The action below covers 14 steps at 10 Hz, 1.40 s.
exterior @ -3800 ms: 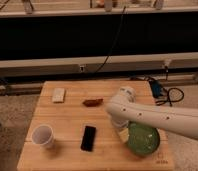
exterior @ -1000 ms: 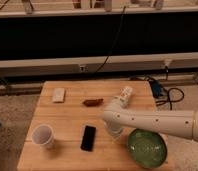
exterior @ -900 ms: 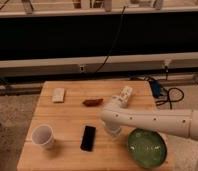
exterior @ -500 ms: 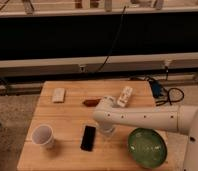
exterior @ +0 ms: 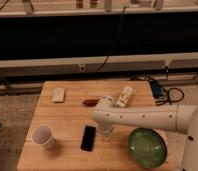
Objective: Push the eraser across the table
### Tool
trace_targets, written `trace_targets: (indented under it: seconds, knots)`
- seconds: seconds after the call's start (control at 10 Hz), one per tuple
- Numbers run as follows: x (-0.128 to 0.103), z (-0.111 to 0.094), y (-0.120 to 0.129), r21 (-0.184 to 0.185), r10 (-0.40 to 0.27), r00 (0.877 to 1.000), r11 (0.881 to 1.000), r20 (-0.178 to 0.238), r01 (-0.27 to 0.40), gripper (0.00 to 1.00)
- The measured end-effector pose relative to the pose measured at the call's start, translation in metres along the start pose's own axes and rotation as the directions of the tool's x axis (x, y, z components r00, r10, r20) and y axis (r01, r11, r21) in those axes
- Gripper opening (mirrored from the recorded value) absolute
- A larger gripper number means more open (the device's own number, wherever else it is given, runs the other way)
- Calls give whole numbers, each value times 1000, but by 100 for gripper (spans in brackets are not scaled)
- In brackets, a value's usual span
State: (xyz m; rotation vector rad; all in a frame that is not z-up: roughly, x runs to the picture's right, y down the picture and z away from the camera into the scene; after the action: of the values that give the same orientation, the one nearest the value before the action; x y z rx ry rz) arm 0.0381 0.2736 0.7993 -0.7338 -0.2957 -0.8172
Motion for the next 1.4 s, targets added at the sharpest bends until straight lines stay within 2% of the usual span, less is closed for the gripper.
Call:
trace_targets:
  seconds: [0.4,0.7,1.0,1.2,1.4]
  knots:
    - [-4,-1,-4,-3,-17,1000,1000,2,17,0]
    - [-15,-1,-18,-4,-63,998,998,0,63,0]
    - [-15,-1,-18,-8,-66,998,998,0,66,0]
    - [-24,-1,-30,-10,-107,994,994,-5,107,0]
    - [-24,-1,-30,-5,-102,995,995,2,102,0]
